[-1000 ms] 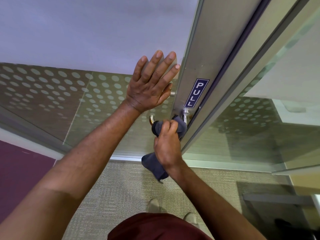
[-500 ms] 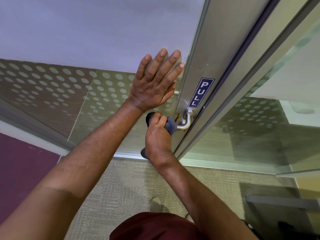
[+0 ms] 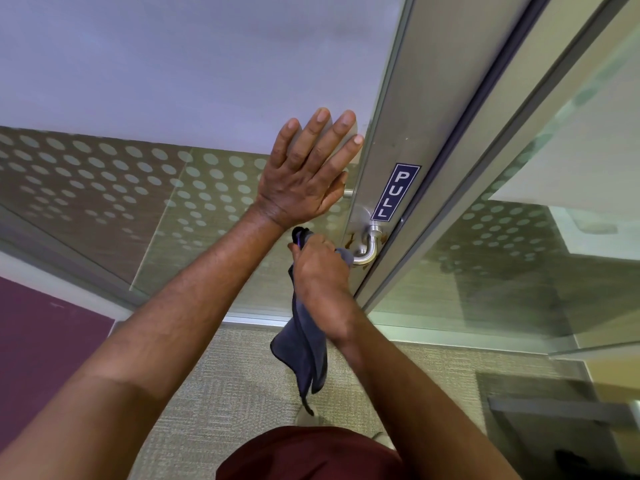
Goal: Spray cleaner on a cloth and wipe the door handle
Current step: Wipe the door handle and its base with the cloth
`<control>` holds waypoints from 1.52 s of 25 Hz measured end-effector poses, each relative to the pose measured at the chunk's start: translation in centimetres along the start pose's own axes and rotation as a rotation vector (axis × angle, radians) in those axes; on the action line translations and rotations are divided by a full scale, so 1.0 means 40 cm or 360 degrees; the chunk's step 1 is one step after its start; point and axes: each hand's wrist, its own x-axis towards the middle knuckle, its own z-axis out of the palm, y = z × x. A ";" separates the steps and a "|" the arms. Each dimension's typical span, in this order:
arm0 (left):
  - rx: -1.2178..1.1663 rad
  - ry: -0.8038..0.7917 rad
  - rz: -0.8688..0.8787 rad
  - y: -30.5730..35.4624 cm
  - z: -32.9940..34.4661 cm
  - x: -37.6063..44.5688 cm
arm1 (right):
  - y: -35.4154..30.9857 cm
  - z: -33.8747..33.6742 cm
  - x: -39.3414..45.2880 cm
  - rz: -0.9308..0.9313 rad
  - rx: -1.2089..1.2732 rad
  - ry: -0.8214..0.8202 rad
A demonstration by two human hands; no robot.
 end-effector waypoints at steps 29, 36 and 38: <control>0.0011 0.0004 -0.0009 0.000 -0.006 0.014 | 0.294 0.045 -0.037 -0.0710 -0.0168 0.0780; 0.0004 0.0027 -0.0033 0.000 -0.003 0.016 | 0.390 -0.012 0.041 -0.0888 0.0534 0.0142; 0.0002 0.0016 -0.0026 -0.001 -0.002 0.017 | 0.377 -0.005 0.035 -0.0817 0.0695 0.0154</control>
